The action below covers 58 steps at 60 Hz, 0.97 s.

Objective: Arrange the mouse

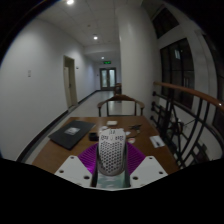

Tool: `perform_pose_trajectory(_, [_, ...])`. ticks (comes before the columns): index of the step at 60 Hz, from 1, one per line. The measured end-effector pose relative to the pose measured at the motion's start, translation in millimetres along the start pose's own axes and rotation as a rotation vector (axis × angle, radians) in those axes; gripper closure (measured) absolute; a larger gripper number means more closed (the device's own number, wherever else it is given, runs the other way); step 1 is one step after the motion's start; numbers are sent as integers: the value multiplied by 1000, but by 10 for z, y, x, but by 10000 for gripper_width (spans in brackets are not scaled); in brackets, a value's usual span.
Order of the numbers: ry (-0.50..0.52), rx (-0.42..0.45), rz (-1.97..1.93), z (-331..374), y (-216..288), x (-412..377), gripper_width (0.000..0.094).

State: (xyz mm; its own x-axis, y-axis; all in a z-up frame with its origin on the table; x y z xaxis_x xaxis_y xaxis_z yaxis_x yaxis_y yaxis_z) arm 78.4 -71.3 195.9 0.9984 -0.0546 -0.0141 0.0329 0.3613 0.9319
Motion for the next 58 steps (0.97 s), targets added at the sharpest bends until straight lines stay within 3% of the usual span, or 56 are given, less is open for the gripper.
perform_pose_trajectory(4, [29,-30,-4,-80,-221,-357,561])
perform_pose_trajectory(14, [45,-223,28,-356,-1114,-781,563])
perform_pose_trajectory(21, [-17,-246,68,-467,-1363,-725,564])
perform_pose_trajectory(28, [-3,-282,7,-525,-1464,-689,559])
perform_pose_trajectory(37, [56,-318,23,-484,-1446,-654,400])
perform_pose_trajectory(41, [98,-328,59,-332,-1424,-612,236])
perform_pose_trajectory(45, [149,-294,104,-158,-1372,-551,134])
perform_pose_trajectory(58, [210,-282,144,601,-1275,-55,97])
Point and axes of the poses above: the point between the fingertips, and its own axes, seen from behind it with the camera up: x to the right, y up, z backward, against the way the camera looks, the point moved 9 cm from there along z, backward, against the way the camera looks, and after that the axes turned 2 degrees about -y, right-handed, at the moved point
